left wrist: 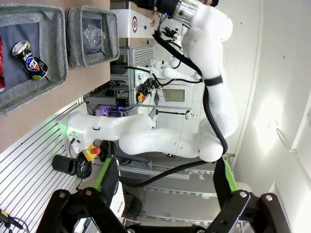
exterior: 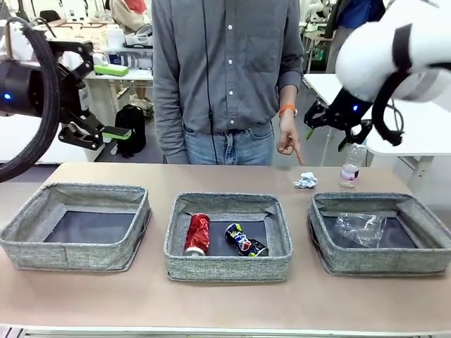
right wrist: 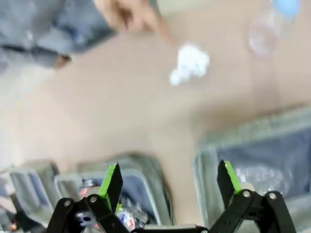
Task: Sort the waste into the appropriate baskets.
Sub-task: Pick up the waste item pointed out by the person.
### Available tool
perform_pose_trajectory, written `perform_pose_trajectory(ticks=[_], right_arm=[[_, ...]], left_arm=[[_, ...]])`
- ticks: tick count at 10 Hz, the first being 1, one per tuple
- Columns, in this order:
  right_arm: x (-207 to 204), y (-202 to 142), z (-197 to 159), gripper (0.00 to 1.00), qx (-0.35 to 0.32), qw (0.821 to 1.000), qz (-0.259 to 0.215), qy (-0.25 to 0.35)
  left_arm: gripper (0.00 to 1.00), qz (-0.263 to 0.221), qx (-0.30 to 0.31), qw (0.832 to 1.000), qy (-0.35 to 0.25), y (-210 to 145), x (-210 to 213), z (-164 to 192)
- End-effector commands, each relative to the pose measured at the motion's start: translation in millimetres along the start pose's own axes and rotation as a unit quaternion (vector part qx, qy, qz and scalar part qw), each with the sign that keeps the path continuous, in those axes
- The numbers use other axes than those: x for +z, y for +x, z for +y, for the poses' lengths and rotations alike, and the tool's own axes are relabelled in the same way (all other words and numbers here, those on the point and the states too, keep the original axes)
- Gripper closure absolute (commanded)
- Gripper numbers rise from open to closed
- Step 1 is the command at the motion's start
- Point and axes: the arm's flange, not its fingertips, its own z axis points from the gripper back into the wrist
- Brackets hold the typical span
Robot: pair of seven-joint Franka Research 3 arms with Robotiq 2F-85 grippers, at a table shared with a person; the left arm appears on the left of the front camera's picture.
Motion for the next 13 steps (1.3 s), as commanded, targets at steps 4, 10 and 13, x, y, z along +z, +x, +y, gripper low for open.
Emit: perform_pose_trajectory(ticks=[4, 10, 13], right_arm=[[-86.9, 23.9, -17.2, 0.00, 0.055, 0.997, -0.014, -0.054], [-158.2, 9.9, -9.9, 0.00, 0.040, 0.997, 0.004, -0.063], [-151.1, 14.6, -27.8, 0.00, 0.062, 0.997, 0.005, -0.054]], left_arm=[[0.00, 0.001, -0.001, 1.000, -0.011, -1.3, -1.1, -2.6], [0.00, 0.001, -0.001, 1.000, -0.011, -1.3, -1.1, -2.6], [0.00, 0.001, -0.001, 1.000, -0.011, -1.3, -1.1, -2.6]])
